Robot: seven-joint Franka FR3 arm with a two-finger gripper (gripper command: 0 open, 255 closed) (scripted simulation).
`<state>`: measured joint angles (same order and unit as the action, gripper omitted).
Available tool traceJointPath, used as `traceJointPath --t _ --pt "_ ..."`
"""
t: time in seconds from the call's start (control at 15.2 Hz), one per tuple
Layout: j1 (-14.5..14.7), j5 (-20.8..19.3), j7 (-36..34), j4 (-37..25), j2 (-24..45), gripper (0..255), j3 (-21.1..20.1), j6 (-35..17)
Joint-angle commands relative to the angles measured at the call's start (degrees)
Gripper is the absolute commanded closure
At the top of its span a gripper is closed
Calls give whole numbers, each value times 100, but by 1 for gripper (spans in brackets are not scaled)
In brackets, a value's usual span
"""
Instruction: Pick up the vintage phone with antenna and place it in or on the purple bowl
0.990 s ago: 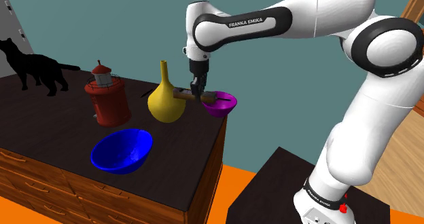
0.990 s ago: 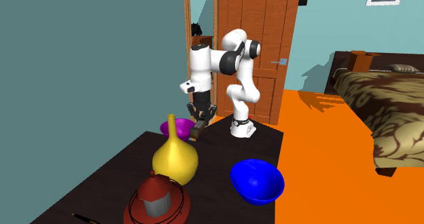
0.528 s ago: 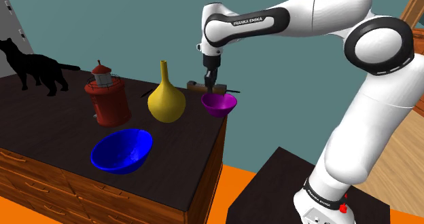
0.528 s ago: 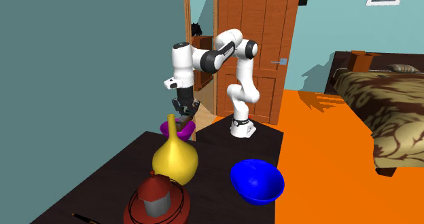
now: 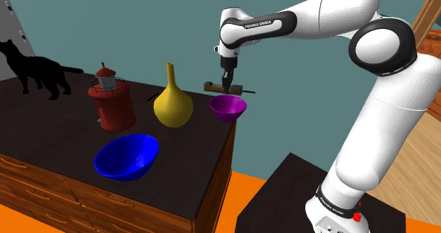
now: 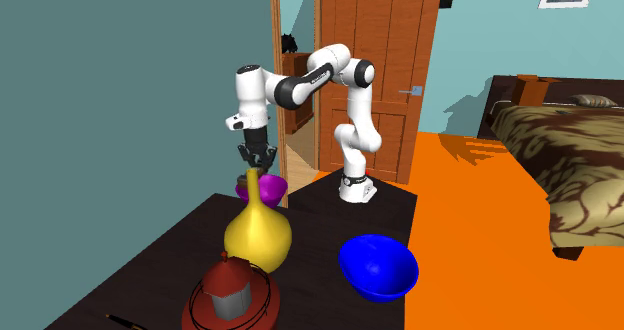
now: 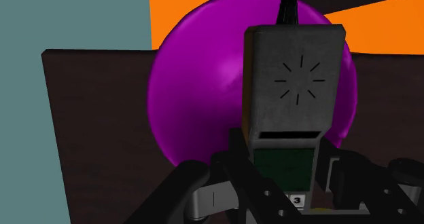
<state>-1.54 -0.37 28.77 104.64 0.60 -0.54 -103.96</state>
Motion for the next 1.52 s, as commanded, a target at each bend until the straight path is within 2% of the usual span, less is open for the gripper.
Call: traceJointPath --t 0.0,0.59,1.06,1.12,1.45 --pt "-7 0 17 138 6 255 7 -147" --pt "-7 -3 12 690 120 255 7 -812" --pt "-7 -3 12 690 120 255 7 -812" --pt "-8 -3 13 690 121 0 8 -813" --pt "-7 -3 12 690 120 0 7 -812"
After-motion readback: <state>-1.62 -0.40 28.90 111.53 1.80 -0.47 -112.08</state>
